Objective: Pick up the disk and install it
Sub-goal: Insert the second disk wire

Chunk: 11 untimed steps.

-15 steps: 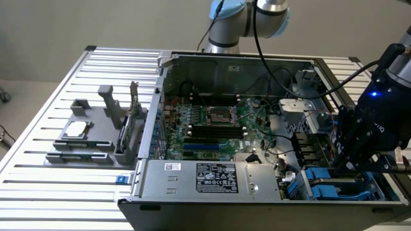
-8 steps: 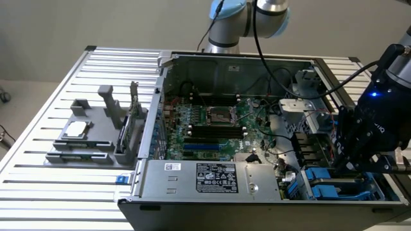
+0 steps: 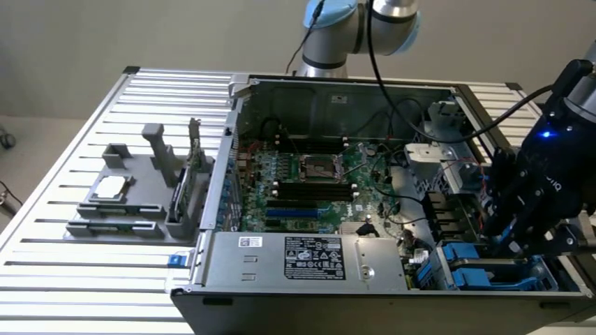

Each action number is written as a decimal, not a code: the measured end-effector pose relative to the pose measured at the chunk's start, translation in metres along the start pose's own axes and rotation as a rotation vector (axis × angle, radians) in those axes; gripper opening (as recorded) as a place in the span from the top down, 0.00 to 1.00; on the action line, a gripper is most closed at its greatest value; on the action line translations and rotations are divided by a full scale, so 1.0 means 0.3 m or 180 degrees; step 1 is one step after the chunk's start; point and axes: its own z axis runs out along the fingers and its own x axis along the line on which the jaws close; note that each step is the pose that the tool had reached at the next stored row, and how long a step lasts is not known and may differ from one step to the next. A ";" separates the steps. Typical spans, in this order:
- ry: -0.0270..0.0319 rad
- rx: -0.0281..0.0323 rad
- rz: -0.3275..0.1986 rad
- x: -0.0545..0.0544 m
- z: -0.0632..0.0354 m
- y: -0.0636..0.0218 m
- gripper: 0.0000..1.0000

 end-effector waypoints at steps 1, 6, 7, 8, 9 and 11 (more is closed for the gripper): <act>0.0000 0.0000 0.0001 -0.002 -0.008 -0.002 0.64; 0.0000 0.0000 0.0000 -0.011 -0.040 -0.022 0.64; -0.0001 0.0000 0.0000 -0.013 -0.045 -0.028 0.64; 0.0000 0.0000 0.0000 -0.014 -0.049 -0.034 0.64; 0.0000 0.0000 0.0000 -0.016 -0.053 -0.042 0.64; 0.0001 0.0000 0.0000 -0.017 -0.058 -0.059 0.64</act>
